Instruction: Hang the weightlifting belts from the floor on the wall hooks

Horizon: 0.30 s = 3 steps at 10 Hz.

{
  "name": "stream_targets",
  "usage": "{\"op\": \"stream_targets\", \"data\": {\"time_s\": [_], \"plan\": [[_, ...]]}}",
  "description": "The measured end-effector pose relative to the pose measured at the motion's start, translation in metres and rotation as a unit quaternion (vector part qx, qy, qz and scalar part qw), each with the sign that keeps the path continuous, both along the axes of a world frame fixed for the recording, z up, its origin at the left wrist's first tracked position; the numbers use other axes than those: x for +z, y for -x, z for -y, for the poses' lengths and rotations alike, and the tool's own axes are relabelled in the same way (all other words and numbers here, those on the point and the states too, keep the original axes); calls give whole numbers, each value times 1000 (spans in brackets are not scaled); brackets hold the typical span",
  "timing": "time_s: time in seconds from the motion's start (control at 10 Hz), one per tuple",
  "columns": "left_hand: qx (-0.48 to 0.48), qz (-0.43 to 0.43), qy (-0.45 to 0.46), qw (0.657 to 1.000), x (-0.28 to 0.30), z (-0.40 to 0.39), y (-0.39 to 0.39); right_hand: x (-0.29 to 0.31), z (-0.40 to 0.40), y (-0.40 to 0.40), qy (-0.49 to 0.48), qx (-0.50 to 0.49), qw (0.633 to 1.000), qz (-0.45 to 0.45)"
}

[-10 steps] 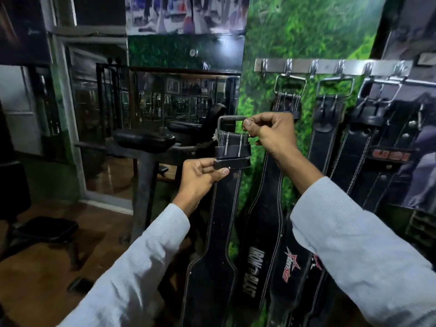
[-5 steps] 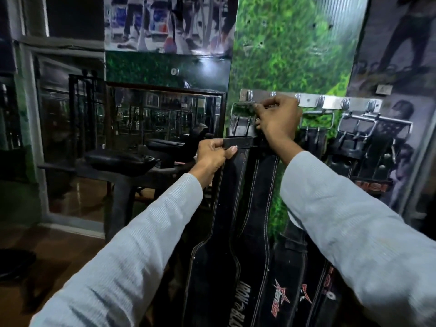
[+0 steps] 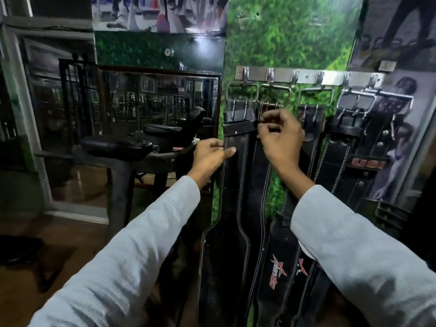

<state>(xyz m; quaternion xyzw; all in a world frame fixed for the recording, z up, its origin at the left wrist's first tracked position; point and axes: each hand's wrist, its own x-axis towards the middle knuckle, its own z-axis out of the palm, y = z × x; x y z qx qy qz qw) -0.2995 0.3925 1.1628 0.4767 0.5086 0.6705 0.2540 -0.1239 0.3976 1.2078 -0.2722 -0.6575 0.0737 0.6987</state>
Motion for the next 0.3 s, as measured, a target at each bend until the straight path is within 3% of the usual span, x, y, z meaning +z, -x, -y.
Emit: {"op": "stream_targets", "data": {"time_s": [0.2,0.3], "plan": [[133,-58,3,989,-41,36,-23,-78,20,-23,138,58,989,-13],[147,-43,-7,988,-61,50,-31,-111,33,-26,189,82,978,-22]]}}
